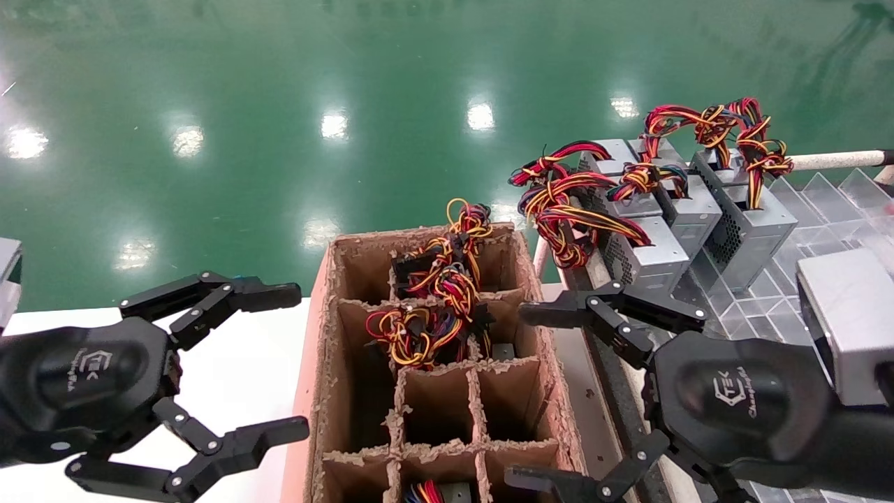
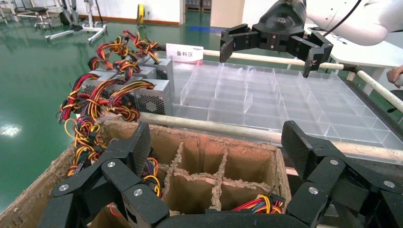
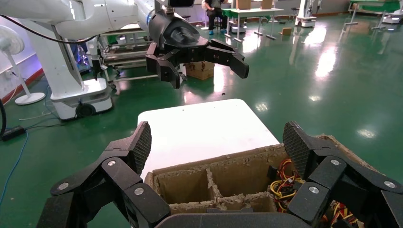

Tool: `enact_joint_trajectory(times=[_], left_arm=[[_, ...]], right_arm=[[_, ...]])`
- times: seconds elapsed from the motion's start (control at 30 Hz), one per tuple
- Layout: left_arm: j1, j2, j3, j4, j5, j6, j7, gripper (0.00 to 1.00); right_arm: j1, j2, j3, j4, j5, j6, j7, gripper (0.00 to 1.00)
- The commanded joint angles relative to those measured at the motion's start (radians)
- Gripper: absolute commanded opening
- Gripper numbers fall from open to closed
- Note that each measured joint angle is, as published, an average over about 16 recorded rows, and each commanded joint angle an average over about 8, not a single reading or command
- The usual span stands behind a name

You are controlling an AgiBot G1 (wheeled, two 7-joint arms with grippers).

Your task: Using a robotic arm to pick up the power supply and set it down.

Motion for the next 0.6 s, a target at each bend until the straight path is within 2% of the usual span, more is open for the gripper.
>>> enact_joint_trajectory(times=[0.03,0.6], left_arm=[[0.000,0.000,0.000,0.000,0.000,0.000,0.000,1.00],[0.000,0.000,0.000,0.000,0.000,0.000,0.000,1.00]], right_arm=[[0.000,0.000,0.000,0.000,0.000,0.000,0.000,1.00],[0.001,0.000,0.000,0.000,0.000,0.000,-0.001,1.00]])
